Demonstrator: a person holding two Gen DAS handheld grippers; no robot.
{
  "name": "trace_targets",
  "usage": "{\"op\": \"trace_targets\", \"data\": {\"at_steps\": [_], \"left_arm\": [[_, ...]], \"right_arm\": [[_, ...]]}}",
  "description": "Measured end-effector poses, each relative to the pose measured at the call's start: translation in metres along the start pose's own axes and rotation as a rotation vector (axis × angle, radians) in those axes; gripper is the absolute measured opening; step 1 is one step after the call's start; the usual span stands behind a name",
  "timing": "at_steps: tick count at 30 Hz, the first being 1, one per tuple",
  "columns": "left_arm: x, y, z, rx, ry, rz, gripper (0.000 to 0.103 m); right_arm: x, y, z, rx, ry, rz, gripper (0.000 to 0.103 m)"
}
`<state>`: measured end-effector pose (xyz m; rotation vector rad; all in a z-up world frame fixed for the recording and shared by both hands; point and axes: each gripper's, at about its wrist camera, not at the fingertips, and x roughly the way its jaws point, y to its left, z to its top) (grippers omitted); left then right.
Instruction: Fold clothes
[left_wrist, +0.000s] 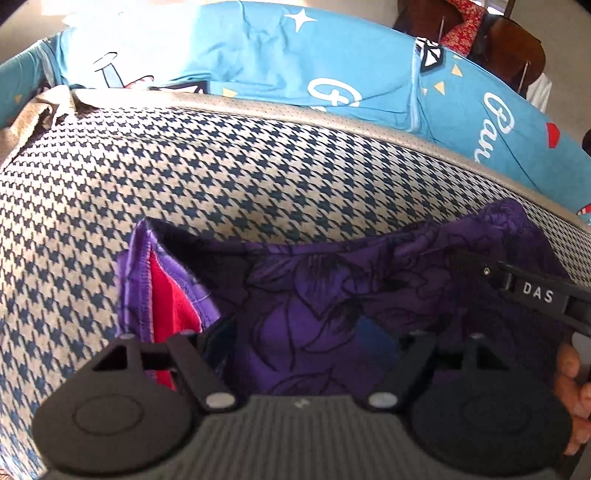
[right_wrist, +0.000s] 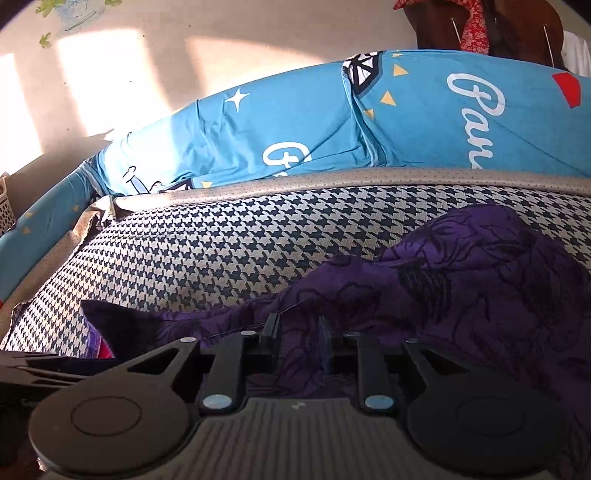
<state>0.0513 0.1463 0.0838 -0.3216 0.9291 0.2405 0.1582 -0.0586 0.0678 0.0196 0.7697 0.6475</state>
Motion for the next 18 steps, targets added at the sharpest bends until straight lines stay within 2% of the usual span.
{"op": "trace_targets", "data": {"at_steps": [9, 13, 15, 17, 18], "left_arm": [[0.003, 0.000, 0.001, 0.001, 0.019, -0.013, 0.079], [0.006, -0.007, -0.001, 0.016, 0.032, -0.022, 0.080], [0.007, -0.011, -0.003, 0.032, 0.036, -0.021, 0.080], [0.010, -0.016, -0.005, 0.053, 0.038, -0.012, 0.080], [0.011, -0.019, -0.006, 0.065, 0.038, -0.004, 0.080]], "right_arm": [[0.037, -0.014, 0.016, 0.114, 0.043, -0.025, 0.022], [0.049, -0.014, 0.021, 0.127, 0.053, -0.037, 0.022], [0.054, -0.015, 0.021, 0.133, 0.051, -0.040, 0.019], [0.061, -0.017, 0.022, 0.146, 0.047, -0.048, 0.009], [0.064, -0.018, 0.022, 0.153, 0.044, -0.051, 0.007]]}}
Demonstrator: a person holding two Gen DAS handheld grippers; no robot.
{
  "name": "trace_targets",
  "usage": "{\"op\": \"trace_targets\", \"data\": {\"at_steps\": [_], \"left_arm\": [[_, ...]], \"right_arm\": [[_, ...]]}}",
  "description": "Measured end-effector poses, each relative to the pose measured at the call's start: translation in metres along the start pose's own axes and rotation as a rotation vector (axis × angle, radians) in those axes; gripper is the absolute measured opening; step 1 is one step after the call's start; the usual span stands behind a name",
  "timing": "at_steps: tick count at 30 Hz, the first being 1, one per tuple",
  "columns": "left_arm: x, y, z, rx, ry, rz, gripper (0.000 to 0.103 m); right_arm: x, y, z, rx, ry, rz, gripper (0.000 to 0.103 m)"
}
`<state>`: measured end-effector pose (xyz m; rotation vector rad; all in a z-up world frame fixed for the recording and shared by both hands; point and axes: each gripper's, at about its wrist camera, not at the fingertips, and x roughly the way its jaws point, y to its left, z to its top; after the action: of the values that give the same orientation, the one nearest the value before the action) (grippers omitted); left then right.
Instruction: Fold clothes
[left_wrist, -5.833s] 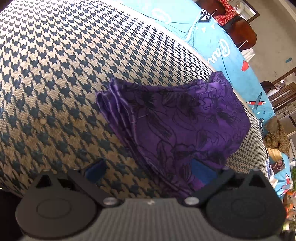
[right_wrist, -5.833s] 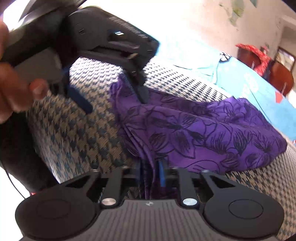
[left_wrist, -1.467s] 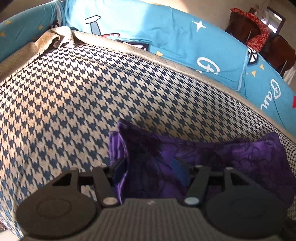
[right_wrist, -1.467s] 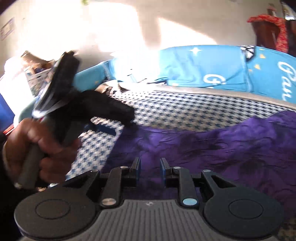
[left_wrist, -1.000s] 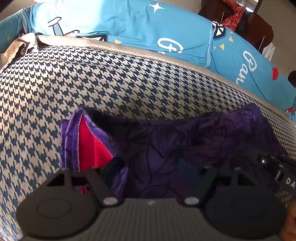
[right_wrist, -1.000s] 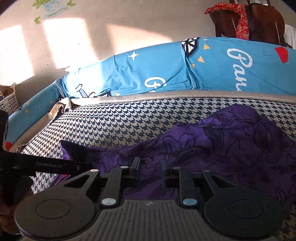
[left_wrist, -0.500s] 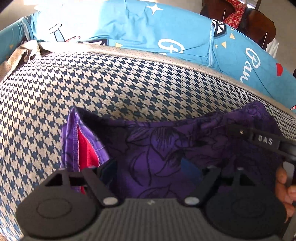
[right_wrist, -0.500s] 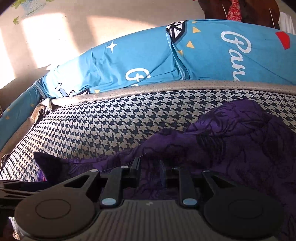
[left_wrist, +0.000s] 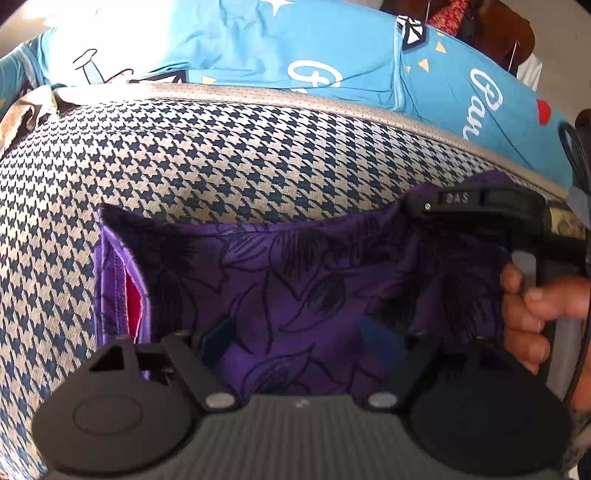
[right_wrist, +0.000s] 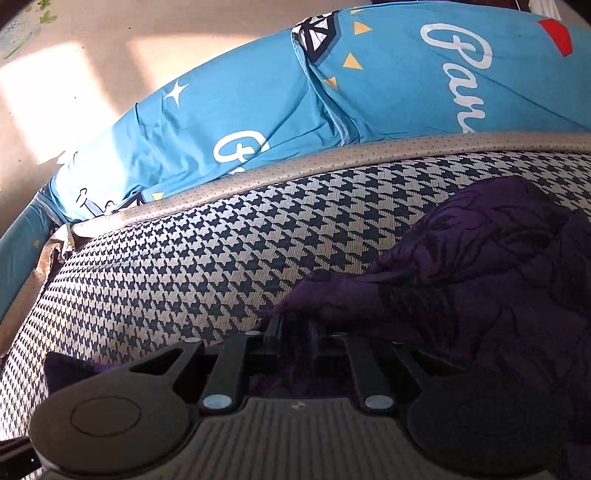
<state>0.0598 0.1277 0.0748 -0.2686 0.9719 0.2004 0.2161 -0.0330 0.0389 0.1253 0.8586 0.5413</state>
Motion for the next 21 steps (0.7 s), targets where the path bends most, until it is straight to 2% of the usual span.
{"op": "trace_targets", "data": {"at_steps": [4, 11, 15, 21], "left_arm": [[0.007, -0.004, -0.001, 0.009, 0.011, 0.018, 0.082], [0.013, 0.005, 0.008, -0.046, -0.006, 0.053, 0.082], [0.018, 0.011, 0.012, -0.077, -0.001, 0.074, 0.082], [0.027, 0.013, 0.017, -0.090, -0.007, 0.124, 0.085]], "right_arm": [[0.010, -0.003, 0.001, 0.020, 0.002, 0.009, 0.004], [-0.007, -0.001, 0.006, 0.028, -0.019, 0.036, 0.005], [-0.020, 0.001, 0.008, -0.007, -0.012, 0.088, 0.006], [-0.029, 0.008, 0.000, -0.096, 0.054, 0.164, 0.009]]}}
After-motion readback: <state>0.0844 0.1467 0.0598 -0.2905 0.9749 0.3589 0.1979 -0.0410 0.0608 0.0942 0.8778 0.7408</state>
